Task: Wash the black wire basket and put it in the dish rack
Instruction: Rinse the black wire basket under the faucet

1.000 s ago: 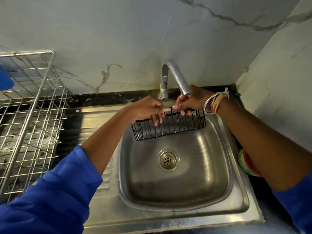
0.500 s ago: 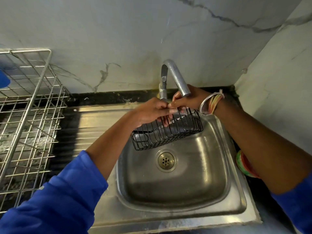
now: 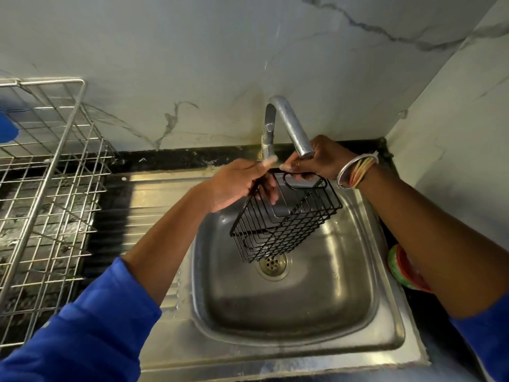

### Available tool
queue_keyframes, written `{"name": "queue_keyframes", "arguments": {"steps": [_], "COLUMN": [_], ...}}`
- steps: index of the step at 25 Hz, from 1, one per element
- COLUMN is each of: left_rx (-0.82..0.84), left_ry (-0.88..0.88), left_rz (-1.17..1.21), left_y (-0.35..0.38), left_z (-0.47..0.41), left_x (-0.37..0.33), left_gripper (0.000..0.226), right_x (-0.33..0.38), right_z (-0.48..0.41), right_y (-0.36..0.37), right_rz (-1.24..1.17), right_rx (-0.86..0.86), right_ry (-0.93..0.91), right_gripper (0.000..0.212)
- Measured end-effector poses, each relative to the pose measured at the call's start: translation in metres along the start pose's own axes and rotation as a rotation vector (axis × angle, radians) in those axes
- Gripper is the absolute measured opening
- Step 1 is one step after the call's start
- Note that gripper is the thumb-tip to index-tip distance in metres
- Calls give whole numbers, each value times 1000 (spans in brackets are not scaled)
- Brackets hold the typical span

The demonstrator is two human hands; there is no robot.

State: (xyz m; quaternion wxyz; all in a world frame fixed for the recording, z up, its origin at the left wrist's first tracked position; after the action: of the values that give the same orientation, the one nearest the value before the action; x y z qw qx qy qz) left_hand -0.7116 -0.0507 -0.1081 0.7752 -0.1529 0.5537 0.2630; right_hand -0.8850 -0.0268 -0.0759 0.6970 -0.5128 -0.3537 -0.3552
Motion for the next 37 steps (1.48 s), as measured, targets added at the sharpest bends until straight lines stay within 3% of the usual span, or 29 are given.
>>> {"name": "queue_keyframes", "arguments": {"steps": [3,8,12,16,22,26,32,37], "left_rx": [-23,-154,-93,-122,-90,-34,-92,-12], "left_ry": [-72,20,-42,-35,-27,25,131,-101], "left_rz": [-336,-196,-330,-374,-278,-264,-135,-433], "left_y": [7,-16,-14,-2,-13,4,-20,-17], "left_z": [-14,-6,-9,-19,-10,-18,4,0], "left_x": [-3,5,-2,-7,2,-9,-17,-34], "left_gripper": [36,37,31,32,27,27,26,38], "right_x": [-4,-23,-21,-12,-26,-15,-49,-36], "right_z": [-4,7,4,-4,4,-7,5,0], "right_y": [1,-23,-22,-12,-10,10,5,19], "right_rz": [86,152,76,33,-263,-136,-209,-181], "right_rx": [-24,-4,-71,-51,-19,-31,-66,-52], "right_ry": [38,39,40,59,51,-15,46,62], "right_gripper": [21,32,19,31,8,37,39,32]}}
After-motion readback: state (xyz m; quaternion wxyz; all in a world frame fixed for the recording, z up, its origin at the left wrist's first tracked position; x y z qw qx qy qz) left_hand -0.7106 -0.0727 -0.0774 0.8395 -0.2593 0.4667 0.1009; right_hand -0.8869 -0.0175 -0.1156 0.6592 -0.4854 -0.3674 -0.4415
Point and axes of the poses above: each hand's wrist, its own z-axis away from the middle knuckle, its own y-axis out of the palm, x = y × z, the point moved 5 cm from there along -z, towards the middle knuckle
